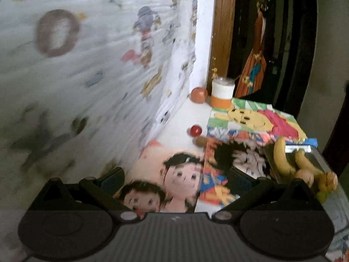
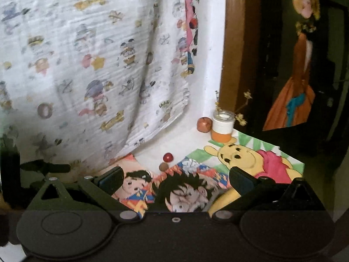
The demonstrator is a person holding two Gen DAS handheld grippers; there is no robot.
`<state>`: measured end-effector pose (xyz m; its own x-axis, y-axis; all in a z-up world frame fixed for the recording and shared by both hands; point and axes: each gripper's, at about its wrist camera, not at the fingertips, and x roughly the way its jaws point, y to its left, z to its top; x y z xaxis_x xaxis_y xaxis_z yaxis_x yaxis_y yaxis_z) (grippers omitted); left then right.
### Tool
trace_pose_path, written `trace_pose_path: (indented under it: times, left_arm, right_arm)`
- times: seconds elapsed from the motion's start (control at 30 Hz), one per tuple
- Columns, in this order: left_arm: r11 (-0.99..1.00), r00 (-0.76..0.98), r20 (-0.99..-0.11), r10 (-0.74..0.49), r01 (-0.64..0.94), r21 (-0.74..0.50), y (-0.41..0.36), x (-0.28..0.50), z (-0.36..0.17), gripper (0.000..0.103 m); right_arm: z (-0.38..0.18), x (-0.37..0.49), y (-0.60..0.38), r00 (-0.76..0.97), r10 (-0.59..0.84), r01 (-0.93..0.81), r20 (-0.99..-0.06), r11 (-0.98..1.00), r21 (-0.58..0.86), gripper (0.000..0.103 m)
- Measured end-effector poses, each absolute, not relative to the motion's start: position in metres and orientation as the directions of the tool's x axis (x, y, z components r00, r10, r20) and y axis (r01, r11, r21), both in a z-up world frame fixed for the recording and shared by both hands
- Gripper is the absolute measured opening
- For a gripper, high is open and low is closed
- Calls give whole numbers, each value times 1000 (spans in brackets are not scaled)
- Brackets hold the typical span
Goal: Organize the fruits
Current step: 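Move the right tool to the loose red tomato while the left tool approaches the small brown fruit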
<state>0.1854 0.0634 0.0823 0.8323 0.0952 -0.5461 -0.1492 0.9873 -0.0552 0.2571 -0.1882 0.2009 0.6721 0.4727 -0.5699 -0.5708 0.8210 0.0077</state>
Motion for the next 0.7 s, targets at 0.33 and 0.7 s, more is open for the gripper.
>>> trace_pose_path:
  times: [0.33,0.7]
  left_arm:
    - [993,854,-517,56,-99,-58,44,264,58,103]
    - [982,822,-566,61,-152,-114,41,340,8,91]
  right_arm:
    - [163,407,-126,455,541,-569,-707,788,237,102]
    - [60,497,-64,329,556,-561,-763,765,316,76]
